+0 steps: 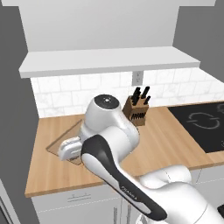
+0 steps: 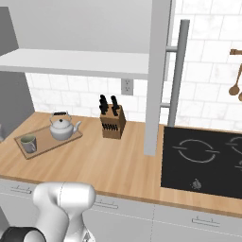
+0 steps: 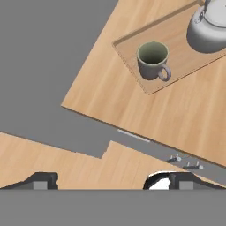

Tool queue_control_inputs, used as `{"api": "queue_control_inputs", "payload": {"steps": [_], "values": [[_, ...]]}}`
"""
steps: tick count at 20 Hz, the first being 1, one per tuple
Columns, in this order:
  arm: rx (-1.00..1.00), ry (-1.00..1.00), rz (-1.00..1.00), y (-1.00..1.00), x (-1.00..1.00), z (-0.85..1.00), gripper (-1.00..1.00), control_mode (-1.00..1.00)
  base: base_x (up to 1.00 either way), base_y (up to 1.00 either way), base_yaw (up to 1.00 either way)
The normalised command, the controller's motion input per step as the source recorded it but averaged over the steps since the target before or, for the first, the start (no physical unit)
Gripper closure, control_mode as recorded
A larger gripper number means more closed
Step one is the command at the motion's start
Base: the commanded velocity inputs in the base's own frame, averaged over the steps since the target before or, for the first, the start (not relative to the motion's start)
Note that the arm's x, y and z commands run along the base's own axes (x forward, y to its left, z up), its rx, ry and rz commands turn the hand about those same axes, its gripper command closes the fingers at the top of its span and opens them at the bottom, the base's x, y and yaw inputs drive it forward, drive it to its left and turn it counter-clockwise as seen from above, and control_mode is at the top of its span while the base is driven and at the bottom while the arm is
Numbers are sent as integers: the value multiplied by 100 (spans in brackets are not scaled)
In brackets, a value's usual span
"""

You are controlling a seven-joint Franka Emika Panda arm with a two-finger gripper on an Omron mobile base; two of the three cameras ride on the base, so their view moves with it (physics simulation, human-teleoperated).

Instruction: Pick the kettle from the counter and place it on the tray. Then pick the mug from the cabinet and place it on the tray. Then close the cabinet doors.

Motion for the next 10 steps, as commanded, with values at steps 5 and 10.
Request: {"api": "queue_control_inputs", "payload": {"steps": [5, 10], "values": [[-15, -5, 0, 30, -44, 12, -100, -100, 0, 0, 0], [-11, -1, 0, 16, -13, 0, -100, -100, 0, 0, 0]]}}
